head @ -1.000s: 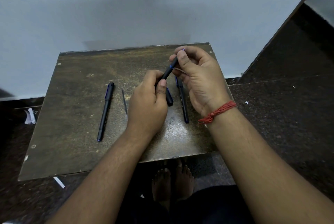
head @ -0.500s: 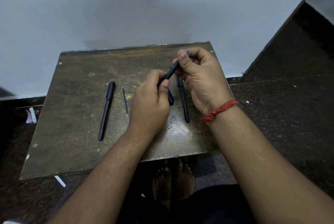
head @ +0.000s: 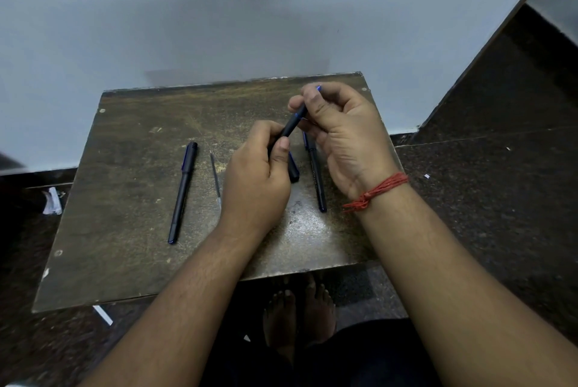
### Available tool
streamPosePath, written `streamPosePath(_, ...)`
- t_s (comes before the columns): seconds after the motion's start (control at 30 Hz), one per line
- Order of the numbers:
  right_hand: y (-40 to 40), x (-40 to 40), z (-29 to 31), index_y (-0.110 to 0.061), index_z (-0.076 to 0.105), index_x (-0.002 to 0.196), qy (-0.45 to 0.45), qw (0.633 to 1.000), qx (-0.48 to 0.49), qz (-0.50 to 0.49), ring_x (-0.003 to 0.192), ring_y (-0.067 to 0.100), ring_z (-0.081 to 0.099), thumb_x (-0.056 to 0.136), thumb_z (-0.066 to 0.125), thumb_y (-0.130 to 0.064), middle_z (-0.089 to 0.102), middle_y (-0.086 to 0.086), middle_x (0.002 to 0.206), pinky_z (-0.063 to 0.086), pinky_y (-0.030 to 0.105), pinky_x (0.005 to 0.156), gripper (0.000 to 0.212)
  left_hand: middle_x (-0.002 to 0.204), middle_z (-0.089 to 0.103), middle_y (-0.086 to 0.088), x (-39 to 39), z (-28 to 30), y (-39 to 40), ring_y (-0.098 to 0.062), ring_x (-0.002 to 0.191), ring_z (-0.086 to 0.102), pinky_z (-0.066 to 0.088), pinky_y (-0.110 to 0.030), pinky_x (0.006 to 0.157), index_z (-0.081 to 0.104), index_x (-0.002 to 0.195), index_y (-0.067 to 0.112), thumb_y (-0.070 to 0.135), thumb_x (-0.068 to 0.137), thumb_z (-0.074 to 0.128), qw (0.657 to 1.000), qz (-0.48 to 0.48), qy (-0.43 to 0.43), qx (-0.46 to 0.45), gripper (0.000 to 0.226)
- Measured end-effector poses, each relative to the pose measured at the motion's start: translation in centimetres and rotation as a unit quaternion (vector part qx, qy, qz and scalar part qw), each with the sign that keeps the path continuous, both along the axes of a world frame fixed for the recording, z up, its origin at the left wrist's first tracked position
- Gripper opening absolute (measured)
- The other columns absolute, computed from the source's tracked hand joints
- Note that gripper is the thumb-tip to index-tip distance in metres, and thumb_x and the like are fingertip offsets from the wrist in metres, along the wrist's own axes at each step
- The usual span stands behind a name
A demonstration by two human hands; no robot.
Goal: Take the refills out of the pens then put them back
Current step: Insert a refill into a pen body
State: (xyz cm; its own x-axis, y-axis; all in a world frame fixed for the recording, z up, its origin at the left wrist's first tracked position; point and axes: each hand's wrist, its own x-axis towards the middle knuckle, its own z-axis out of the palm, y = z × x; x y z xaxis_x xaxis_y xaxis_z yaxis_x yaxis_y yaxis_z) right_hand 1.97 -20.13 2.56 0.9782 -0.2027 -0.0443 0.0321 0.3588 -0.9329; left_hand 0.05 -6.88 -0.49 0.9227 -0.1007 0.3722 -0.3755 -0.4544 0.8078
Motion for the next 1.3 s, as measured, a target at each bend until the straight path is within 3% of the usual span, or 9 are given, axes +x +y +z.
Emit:
streamPosePath(0.17,0.1,0.17,-0.28,-0.015,0.059,0.087,0.023,0.999,-0.02,-0.032,0.079,0.018,0.063,0.086,0.075,-0.025,0.061,0.005,0.078,0.055,0.034,0.075,0.019,0.075,0.057,0.011,-0.22,0.08,-0.14,-0.009,0.07,0.055,0.046,-0.037,0.062,0.058,0.104,0.017,0.019,0.1,0.05,1.0,-0.008,-0.002,0.012,0.008)
streamPosePath(0.3,-0.29,0.08,-0.08,-0.01,0.063,0.104,0.011,1.0,0.023,-0.001,0.095,0.022,0.068,0.098,0.06,-0.016,0.073,0.009,0.099,0.055,0.035,0.086,0.009,0.073,0.057,0.008,0.01,0.06,-0.01,-0.011,0.069,0.056,0.044,-0.034,0.06,0.058,0.102,0.017,0.017,0.101,0.051,1.0,0.0,0.005,-0.004,0.007)
streamPosePath(0.4,-0.4,0.02,0.01,-0.009,0.065,0.106,0.002,1.0,0.024,0.021,0.099,0.023,0.07,0.1,0.056,-0.008,0.076,0.008,0.097,0.055,0.039,0.093,0.011,0.072,0.057,0.01,0.02,0.05,-0.06,-0.01,0.068,0.056,0.044,-0.033,0.061,0.057,0.101,0.018,0.017,0.1,0.051,1.0,0.001,0.001,-0.005,0.007)
streamPosePath(0.47,-0.25,0.0,0.1,-0.01,0.066,0.099,0.005,1.0,0.014,0.016,0.094,0.021,0.071,0.098,0.058,-0.007,0.075,0.006,0.089,0.055,0.041,0.093,0.009,0.073,0.057,0.01,0.04,-0.01,-0.05,-0.01,0.067,0.055,0.044,-0.033,0.061,0.057,0.101,0.017,0.016,0.1,0.051,1.0,0.0,0.001,-0.004,0.007)
streamPosePath(0.67,0.07,0.16,-0.1,-0.015,0.057,0.083,0.024,0.999,-0.006,-0.037,0.07,0.012,0.061,0.09,0.071,-0.018,0.058,0.001,0.074,0.054,0.031,0.071,0.016,0.074,0.057,0.009,-0.14,0.02,-0.15,-0.01,0.069,0.055,0.043,-0.031,0.06,0.057,0.101,0.018,0.016,0.101,0.052,1.0,-0.012,0.004,0.008,0.006)
streamPosePath(0.77,-0.09,0.02,-0.02,-0.011,0.062,0.098,0.016,1.0,0.009,-0.012,0.085,0.018,0.066,0.096,0.064,-0.022,0.069,0.006,0.091,0.056,0.032,0.078,0.012,0.073,0.057,0.008,-0.06,0.12,-0.05,-0.01,0.068,0.055,0.042,-0.029,0.059,0.056,0.1,0.019,0.015,0.101,0.052,1.0,-0.007,0.006,0.0,0.006)
streamPosePath(0.9,-0.31,-0.16,0.14,-0.007,0.065,0.107,-0.003,0.999,0.021,0.028,0.102,0.023,0.069,0.102,0.053,-0.011,0.075,0.01,0.101,0.057,0.034,0.089,0.014,0.071,0.056,0.01,0.01,0.13,-0.03,-0.009,0.067,0.054,0.042,-0.03,0.06,0.057,0.099,0.018,0.015,0.1,0.051,1.0,-0.001,0.008,-0.003,0.006)
streamPosePath(1.17,-0.17,-0.05,0.35,-0.012,0.061,0.091,0.018,1.0,-0.005,-0.004,0.083,0.019,0.071,0.094,0.065,-0.011,0.075,0.002,0.078,0.055,0.045,0.093,0.006,0.07,0.057,0.005,-0.16,0.09,-0.12,-0.012,0.064,0.053,0.043,-0.037,0.059,0.056,0.098,0.021,0.02,0.1,0.048,1.0,-0.012,0.005,-0.001,0.008)
streamPosePath(1.3,-0.26,-0.09,0.15,-0.012,0.064,0.096,0.008,1.0,-0.003,0.01,0.089,0.019,0.071,0.098,0.06,-0.014,0.076,0.003,0.087,0.055,0.04,0.091,0.004,0.071,0.059,0.002,-0.12,0.22,-0.01,-0.014,0.065,0.055,0.044,-0.037,0.06,0.056,0.098,0.019,0.018,0.101,0.05,1.0,-0.01,0.011,-0.007,0.007)
